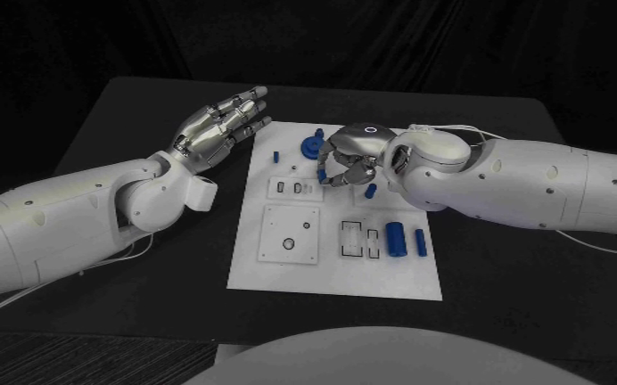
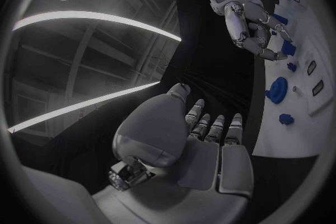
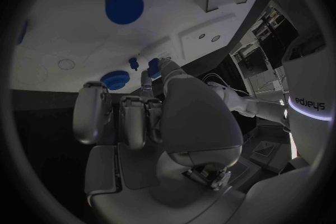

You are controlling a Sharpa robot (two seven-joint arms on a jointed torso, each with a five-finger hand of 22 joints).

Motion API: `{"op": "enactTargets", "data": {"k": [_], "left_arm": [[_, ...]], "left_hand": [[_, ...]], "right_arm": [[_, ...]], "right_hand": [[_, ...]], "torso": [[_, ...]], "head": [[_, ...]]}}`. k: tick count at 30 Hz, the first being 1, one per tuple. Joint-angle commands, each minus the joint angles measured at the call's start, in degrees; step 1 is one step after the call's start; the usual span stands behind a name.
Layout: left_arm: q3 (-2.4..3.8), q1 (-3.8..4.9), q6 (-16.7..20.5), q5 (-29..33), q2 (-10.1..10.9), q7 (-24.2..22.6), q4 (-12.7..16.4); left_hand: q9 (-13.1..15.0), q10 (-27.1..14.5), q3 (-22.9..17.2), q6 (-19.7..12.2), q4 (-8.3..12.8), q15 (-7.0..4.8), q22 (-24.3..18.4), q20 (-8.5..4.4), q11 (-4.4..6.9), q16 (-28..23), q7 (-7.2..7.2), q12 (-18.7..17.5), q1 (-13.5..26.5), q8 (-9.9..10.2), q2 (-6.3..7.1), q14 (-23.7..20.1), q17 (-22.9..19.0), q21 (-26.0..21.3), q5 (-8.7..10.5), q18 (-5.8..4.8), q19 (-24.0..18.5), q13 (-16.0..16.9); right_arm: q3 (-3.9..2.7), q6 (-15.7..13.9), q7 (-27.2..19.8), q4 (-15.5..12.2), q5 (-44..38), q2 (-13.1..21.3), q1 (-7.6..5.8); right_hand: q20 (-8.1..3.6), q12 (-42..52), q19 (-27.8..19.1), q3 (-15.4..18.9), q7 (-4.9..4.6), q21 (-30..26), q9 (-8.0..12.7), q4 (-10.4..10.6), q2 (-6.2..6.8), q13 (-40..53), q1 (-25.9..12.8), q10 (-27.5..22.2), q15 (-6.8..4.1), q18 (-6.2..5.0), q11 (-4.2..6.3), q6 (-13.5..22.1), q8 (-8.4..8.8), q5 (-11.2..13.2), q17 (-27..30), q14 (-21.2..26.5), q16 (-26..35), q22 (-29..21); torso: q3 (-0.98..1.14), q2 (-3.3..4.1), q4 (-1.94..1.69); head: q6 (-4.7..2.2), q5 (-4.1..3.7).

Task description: Assemble the parts on the task board

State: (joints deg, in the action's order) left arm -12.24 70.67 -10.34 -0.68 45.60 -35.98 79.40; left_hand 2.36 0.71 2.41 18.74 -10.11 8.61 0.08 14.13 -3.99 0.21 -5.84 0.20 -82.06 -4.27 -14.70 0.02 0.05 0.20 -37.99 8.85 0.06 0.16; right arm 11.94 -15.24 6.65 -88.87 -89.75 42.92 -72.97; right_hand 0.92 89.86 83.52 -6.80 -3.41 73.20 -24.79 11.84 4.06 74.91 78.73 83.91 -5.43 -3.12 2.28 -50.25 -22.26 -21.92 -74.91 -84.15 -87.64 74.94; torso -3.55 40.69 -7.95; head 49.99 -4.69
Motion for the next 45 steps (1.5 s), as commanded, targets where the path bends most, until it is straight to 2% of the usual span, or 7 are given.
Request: {"op": "enactTargets", "data": {"k": [1, 9, 17, 37, 45], "left_arm": [[0.06, -0.11, -0.82, 0.03, -0.14, -0.57, 0.04], [0.06, -0.16, -1.07, 0.03, -0.25, -0.45, -0.03], [0.06, -0.23, -1.23, 0.03, -0.34, -0.4, -0.09], [0.06, -0.42, -1.47, 0.03, -0.46, -0.34, -0.16], [0.06, -0.43, -1.4, 0.03, -0.41, -0.3, -0.14]], "left_hand": [[0.05, -0.17, -0.31, -0.19, -0.07, 0.47, -0.08, 0.36, -0.32, -0.21, -0.29, -0.01, 0.42, -0.31, -0.03, -0.02, -0.05, -0.2, -0.1, 0.69, -0.06, 0.04], [0.05, -0.18, -0.45, -0.15, -0.04, 0.48, -0.08, 0.36, -0.33, -0.21, -0.3, -0.01, 0.5, -0.33, -0.08, -0.02, -0.05, -0.2, -0.11, 0.68, -0.06, 0.04], [0.05, -0.19, -0.47, -0.17, -0.04, 0.48, -0.08, 0.36, -0.33, -0.21, -0.3, -0.02, 0.51, -0.33, -0.1, -0.02, -0.05, -0.2, -0.11, 0.68, -0.06, 0.04], [0.02, -0.25, -0.69, -0.36, -0.03, 0.48, -0.08, 0.36, -0.34, -0.21, -0.32, -0.04, 0.59, -0.29, -0.26, -0.02, -0.05, -0.2, -0.11, 0.67, -0.06, 0.01], [0.02, -0.25, -0.69, -0.36, -0.03, 0.48, -0.08, 0.36, -0.34, -0.21, -0.32, -0.04, 0.59, -0.29, -0.26, -0.02, -0.05, -0.2, -0.11, 0.67, -0.06, 0.01]], "right_arm": [[-0.03, 1.03, 1.88, 0.25, -0.89, -0.26, 0.16], [-0.03, 1.16, 2.13, 0.74, -1.49, -0.9, 0.24], [-0.03, 1.44, 2.13, 1.27, -1.59, -1.58, 0.34], [-0.03, 2.32, 2.13, 1.7, -1.61, -2.55, 0.67], [-0.03, 2.72, 2.28, 1.79, -1.61, -2.7, 0.72]], "right_hand": [[0.11, 0.14, -0.4, -0.06, 0.07, -0.33, -0.07, -0.38, -0.38, 15.09, -0.02, 6.09, 0.13, -0.65, -0.43, -0.46, -0.28, -0.33, -11.92, -5.1, 0.34, 9.98], [0.19, 0.14, -0.44, -0.02, -0.08, -0.49, -0.05, -0.48, -0.31, 15.09, -0.17, 6.09, 0.24, -0.67, -0.57, -0.11, -0.11, -0.29, -11.82, -5.07, 0.42, 9.94], [0.23, 0.14, -0.47, -0.04, -0.13, -0.57, -0.04, -0.54, -0.33, 15.09, -0.2, 6.09, 0.28, -0.68, -0.61, 0.02, -0.05, -0.23, -11.78, -5.06, 0.46, 9.91], [0.38, 0.14, -0.52, -0.07, -0.31, -0.8, -0.01, -0.77, -0.37, 15.09, -0.36, 6.09, 0.44, -0.72, -0.78, 0.69, 0.27, 0.02, -11.67, -5.03, 0.56, 9.85], [0.64, 0.14, -0.64, 0.16, -0.57, -1.38, 0.05, -1.17, -0.29, 15.09, -1.13, 6.09, 0.67, -0.83, -1.02, 2.16, 0.98, 2.07, -11.18, -4.92, 0.96, 9.7]], "torso": [[-0.01, -0.06, 0.01], [0.0, -0.06, 0.11], [-0.03, -0.06, -0.01], [-0.02, -0.07, 0.02], [-0.06, -0.06, 0.03]], "head": [[0.01, -0.05], [0.01, 0.1], [0.01, 0.04], [0.01, 0.11], [0.01, 0.26]]}}
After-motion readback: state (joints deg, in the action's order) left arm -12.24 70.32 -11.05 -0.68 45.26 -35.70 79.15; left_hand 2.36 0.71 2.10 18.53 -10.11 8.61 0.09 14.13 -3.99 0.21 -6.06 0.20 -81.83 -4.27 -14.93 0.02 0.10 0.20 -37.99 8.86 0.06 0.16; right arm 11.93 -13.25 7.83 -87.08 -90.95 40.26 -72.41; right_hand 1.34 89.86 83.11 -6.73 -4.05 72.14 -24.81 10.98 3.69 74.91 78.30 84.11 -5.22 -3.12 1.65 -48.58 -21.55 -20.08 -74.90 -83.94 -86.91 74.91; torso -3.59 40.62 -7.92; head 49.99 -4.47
